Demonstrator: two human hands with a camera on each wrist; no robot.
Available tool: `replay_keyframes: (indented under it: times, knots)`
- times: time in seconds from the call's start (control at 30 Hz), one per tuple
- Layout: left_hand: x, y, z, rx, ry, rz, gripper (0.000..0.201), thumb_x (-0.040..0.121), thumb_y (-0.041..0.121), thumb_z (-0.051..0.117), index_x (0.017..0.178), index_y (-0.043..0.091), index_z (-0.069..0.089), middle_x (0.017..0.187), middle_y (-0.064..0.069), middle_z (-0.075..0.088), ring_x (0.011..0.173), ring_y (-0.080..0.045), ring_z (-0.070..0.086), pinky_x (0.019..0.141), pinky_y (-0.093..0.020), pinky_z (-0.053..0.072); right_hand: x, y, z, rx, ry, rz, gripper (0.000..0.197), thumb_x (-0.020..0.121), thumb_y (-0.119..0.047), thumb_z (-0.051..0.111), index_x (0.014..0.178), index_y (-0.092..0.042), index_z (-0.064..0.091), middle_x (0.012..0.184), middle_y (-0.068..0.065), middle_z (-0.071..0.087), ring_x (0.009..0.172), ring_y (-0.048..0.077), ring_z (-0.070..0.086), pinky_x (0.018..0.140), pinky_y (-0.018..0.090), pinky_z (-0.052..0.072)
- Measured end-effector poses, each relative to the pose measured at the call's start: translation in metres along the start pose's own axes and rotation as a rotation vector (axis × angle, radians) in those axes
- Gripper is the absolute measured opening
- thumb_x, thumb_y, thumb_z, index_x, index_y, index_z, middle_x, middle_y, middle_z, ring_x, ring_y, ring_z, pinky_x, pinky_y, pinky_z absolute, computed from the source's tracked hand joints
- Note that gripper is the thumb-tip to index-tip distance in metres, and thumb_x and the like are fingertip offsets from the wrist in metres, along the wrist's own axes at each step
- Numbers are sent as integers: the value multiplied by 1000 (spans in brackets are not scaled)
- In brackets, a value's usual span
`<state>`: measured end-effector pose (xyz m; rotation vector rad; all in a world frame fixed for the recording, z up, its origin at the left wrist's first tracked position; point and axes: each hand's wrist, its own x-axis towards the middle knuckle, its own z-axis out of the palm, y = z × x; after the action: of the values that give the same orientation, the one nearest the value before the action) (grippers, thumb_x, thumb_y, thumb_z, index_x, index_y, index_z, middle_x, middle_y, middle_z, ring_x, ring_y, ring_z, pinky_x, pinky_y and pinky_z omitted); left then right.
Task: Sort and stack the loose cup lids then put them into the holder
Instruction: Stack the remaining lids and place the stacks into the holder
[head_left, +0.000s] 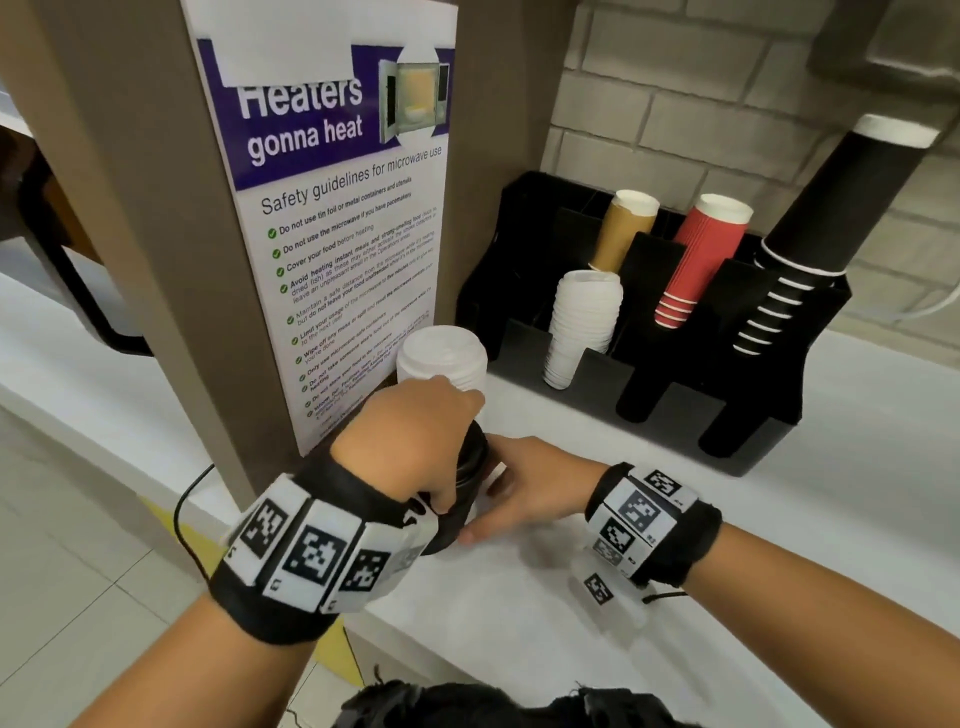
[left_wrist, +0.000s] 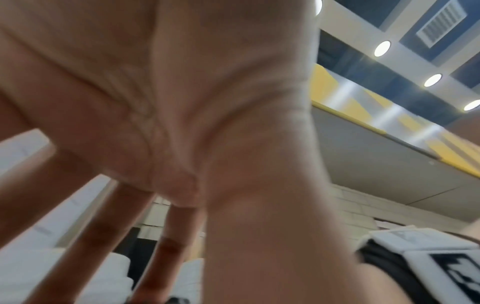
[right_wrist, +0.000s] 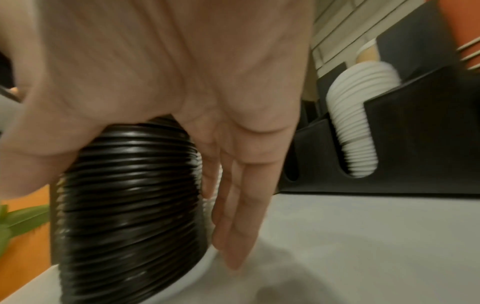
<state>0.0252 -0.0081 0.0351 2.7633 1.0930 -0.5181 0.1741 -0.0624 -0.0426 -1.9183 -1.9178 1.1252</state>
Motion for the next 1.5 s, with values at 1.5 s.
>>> replay_keyframes:
  times: [1.5]
  knots:
    - [56, -8, 4, -1294, 762, 386, 37, 90, 12, 68, 113, 39, 58, 121, 12, 58, 106, -6, 62, 80, -13, 51, -8, -2, -110, -77, 215, -8, 79, 71, -27, 83, 137, -24, 40, 123, -1, 55, 112, 16, 55, 92, 33, 53]
